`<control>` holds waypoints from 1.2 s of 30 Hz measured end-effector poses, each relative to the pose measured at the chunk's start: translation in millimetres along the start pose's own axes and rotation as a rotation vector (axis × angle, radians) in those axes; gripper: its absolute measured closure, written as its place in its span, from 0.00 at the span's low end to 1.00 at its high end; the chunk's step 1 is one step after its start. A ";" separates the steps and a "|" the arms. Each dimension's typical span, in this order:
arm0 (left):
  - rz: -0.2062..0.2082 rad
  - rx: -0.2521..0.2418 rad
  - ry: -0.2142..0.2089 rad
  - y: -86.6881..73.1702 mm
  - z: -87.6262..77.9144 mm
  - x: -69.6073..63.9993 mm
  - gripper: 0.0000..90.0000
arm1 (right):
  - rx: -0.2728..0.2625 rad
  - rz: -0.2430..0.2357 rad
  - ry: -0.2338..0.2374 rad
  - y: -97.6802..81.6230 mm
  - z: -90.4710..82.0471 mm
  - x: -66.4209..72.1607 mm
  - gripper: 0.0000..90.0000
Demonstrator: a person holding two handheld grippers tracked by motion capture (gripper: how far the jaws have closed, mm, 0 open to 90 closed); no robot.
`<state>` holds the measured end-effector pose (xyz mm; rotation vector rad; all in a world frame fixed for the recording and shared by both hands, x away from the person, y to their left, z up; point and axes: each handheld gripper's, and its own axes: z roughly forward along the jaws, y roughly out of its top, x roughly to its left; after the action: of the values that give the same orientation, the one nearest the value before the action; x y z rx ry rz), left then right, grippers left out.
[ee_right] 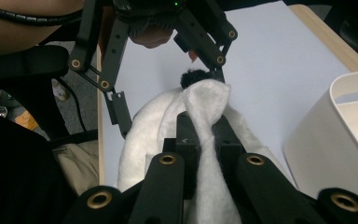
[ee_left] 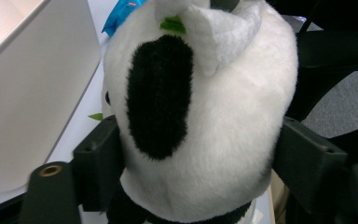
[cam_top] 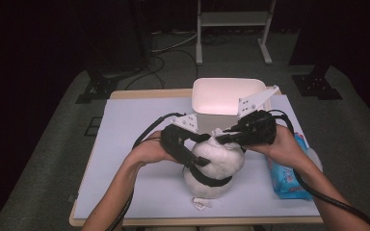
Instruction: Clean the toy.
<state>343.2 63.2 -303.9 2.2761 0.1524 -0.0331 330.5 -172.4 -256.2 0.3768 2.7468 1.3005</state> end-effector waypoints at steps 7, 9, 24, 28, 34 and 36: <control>-0.015 -0.021 -0.016 -3.0 4.7 0.6 0.16 | 0.008 0.017 0.004 -8.4 -3.5 -1.1 0.93; -0.024 -0.018 -0.025 -4.9 7.0 1.4 0.15 | 0.012 0.022 -0.001 -11.0 -5.1 -1.1 0.93; -0.038 -0.020 -0.090 -20.5 31.4 5.5 0.09 | 0.021 0.062 0.019 -30.5 -11.6 -2.8 0.94; -0.039 -0.039 -0.094 -19.7 33.2 4.9 0.14 | 0.021 0.073 0.021 -33.4 -12.8 -2.8 0.94; -0.039 -0.060 -0.082 -18.5 29.0 5.3 0.28 | 0.014 0.069 -0.001 -33.3 -15.4 -1.7 0.94; -0.038 -0.067 -0.079 -18.2 27.8 5.1 0.31 | 0.012 0.069 -0.004 -32.8 -15.9 -1.4 0.94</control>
<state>346.9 54.4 -336.1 2.2008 0.1535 -0.1355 323.0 -204.7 -271.4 0.4780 2.7625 1.2981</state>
